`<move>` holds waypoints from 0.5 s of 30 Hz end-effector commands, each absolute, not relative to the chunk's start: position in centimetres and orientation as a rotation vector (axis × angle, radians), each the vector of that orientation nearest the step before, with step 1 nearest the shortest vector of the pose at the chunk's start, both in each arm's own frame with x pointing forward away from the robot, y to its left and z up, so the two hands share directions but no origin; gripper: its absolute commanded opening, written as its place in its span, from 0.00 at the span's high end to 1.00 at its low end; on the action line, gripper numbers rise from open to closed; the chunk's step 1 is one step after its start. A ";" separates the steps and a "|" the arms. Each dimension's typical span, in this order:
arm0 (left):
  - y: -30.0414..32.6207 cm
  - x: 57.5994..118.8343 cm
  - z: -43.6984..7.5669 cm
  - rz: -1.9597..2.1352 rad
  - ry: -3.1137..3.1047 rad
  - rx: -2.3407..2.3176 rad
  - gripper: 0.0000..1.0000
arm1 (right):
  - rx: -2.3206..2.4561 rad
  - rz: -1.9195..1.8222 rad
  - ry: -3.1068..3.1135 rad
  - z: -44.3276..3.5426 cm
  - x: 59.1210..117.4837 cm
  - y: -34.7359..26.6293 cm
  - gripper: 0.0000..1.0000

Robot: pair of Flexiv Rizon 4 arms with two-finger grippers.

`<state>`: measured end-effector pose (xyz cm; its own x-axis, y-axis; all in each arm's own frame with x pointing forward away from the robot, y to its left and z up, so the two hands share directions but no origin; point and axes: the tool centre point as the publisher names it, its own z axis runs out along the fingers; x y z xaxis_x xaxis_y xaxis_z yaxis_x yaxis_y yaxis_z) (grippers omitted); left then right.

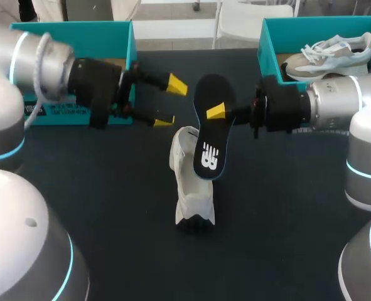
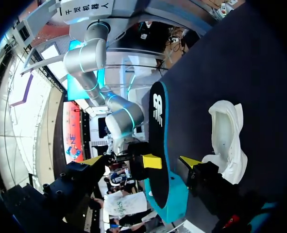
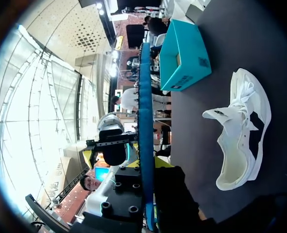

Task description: Take the shoe out of the shoebox, open the shoe tongue, remove and reinsert the insole, then place the shoe into the shoebox

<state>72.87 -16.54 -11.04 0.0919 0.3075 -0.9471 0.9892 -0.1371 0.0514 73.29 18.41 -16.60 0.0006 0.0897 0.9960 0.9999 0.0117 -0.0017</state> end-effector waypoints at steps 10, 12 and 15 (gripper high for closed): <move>-18.3 73.0 -10.3 -0.794 1.691 1.964 0.00 | -1.294 -1.086 -1.343 -17.0 73.6 19.4 1.00; -18.3 73.0 -10.3 -0.794 1.691 1.964 0.00 | -1.297 -1.084 -1.346 -17.1 73.8 19.3 1.00; -18.3 73.0 -10.3 -0.794 1.691 1.964 0.00 | -1.302 -1.083 -1.340 -17.2 73.8 19.3 1.00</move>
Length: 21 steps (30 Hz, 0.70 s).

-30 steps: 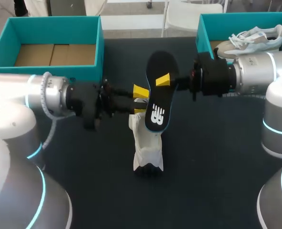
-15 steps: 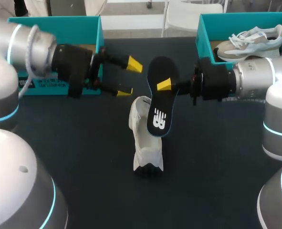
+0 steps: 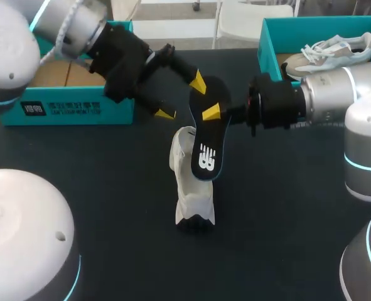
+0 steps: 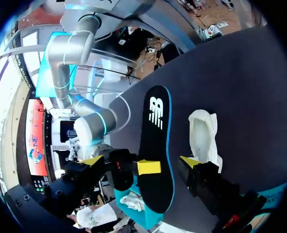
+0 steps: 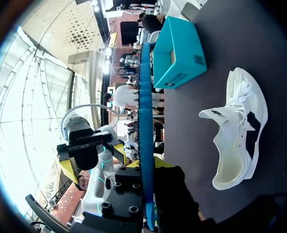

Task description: Take the shoe out of the shoebox, open the shoe tongue, remove and reinsert the insole, then place the shoe into the shoebox

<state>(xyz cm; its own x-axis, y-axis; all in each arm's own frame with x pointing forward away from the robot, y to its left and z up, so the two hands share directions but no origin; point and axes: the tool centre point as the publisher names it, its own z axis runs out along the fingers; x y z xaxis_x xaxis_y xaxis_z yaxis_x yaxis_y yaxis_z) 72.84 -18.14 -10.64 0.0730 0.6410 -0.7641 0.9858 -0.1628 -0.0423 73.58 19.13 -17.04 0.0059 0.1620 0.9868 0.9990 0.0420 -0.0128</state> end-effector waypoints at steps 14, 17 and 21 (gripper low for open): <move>-20.6 75.2 -9.3 -0.210 2.153 2.118 0.00 | -1.314 -1.103 -1.354 -17.1 73.2 19.3 1.00; -20.6 75.7 -9.2 -0.094 2.177 2.140 0.00 | -1.315 -1.109 -1.354 -17.0 73.1 19.3 1.00; -20.4 76.5 -8.8 0.018 2.201 2.186 0.00 | -1.319 -1.114 -1.352 -17.0 72.9 19.3 1.00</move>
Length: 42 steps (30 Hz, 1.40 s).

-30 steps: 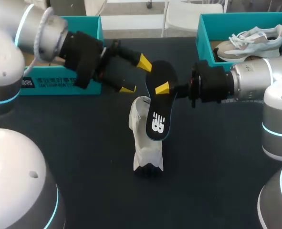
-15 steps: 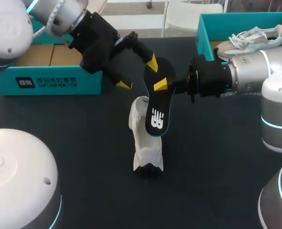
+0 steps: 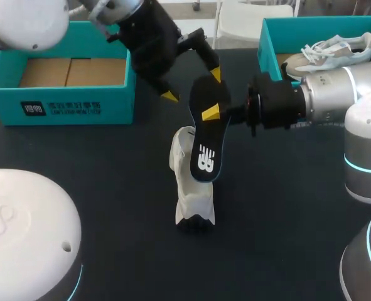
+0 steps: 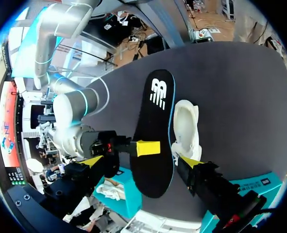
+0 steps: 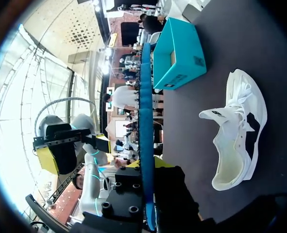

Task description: Take the shoe out of the shoebox, open the shoe tongue, remove and reinsert the insole, then place the shoe into the shoebox

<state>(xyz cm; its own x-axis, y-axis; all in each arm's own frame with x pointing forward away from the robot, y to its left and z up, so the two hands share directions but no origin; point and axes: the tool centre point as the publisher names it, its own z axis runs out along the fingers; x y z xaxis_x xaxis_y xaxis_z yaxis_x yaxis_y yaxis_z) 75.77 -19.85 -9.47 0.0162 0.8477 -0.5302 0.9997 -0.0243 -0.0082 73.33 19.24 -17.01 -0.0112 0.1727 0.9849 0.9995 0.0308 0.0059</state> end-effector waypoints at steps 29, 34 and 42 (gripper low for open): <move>-21.4 77.6 -6.3 0.014 2.143 2.212 0.00 | -1.325 -1.131 -1.346 -17.2 73.0 19.6 1.00; -21.7 76.3 -3.3 -0.041 2.081 2.193 0.00 | -1.324 -1.130 -1.338 -17.5 73.0 19.6 1.00; -21.3 75.2 -1.4 -0.046 2.059 2.209 0.00 | -1.319 -1.136 -1.326 -18.0 73.0 19.7 1.00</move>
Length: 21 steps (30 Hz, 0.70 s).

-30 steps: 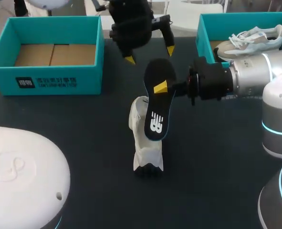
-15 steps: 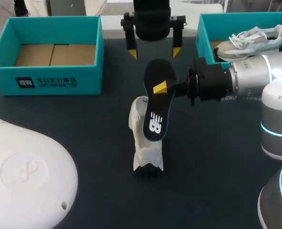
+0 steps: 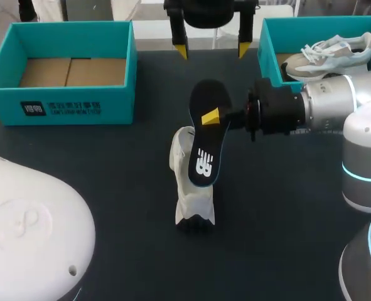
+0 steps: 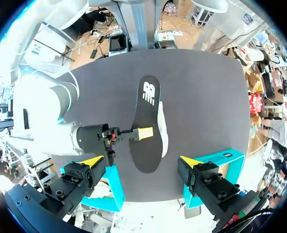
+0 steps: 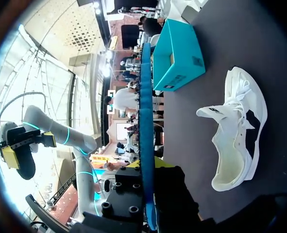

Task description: Take the shoe out of the shoebox, open the shoe tongue, remove and reinsert the insole, then place the shoe into the shoebox

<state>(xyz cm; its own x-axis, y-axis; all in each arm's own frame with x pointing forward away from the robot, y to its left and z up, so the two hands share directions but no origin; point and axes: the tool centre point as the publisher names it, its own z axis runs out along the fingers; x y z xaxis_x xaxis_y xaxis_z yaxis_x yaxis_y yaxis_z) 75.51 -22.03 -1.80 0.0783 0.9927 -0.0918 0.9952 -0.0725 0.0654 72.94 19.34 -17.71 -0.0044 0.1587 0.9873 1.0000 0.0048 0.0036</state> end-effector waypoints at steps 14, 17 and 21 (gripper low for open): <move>-21.3 75.1 -1.7 -0.169 2.020 2.181 0.00 | -1.315 -1.145 -1.334 -17.7 72.6 19.6 1.00; -20.6 75.6 -2.5 -0.355 1.920 2.112 0.00 | -1.326 -1.146 -1.332 -17.5 72.3 19.3 1.00; -19.2 75.3 -3.3 -0.575 1.731 2.020 0.00 | -1.338 -1.150 -1.334 -17.2 72.0 19.0 1.00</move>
